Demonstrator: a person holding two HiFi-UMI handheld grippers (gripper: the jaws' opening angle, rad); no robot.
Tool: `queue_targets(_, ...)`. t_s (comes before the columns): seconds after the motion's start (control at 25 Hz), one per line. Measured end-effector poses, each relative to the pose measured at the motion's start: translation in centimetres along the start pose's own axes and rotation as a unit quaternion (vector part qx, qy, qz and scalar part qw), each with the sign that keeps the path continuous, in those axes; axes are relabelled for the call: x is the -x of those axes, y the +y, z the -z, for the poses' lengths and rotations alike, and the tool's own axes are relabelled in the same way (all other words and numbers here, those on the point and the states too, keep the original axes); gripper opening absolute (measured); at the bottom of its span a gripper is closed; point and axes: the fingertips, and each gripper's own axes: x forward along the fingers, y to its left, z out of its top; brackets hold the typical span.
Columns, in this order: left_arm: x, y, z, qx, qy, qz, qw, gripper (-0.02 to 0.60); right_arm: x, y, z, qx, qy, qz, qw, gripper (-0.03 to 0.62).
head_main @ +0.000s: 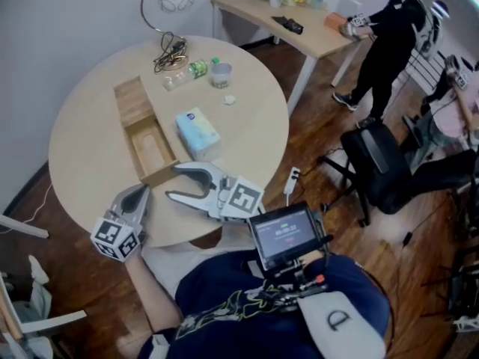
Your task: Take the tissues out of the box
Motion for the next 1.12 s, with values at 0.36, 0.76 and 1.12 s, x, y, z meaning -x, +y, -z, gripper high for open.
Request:
queue_targets(0.36, -0.1, -0.3, -0.4, 0.002, -0.001, -0.002, 1.0000, 0.000, 0.4, 0.3, -0.8, -0.005, -0.024, -0.018, 1.000, 0.259)
queue_targets(0.76, -0.1, -0.2, -0.2, -0.001, -0.002, 0.005, 1.0000, 0.000, -0.6, -0.1, 0.2, -0.009, -0.002, -0.019, 1.000, 0.165)
queue_targets(1.12, 0.3, -1.9, -0.1, -0.006, 0.000, 0.031, 0.9995, 0.000, 1.2, -1.7, 0.7, -0.012, 0.029, 0.000, 1.000, 0.006)
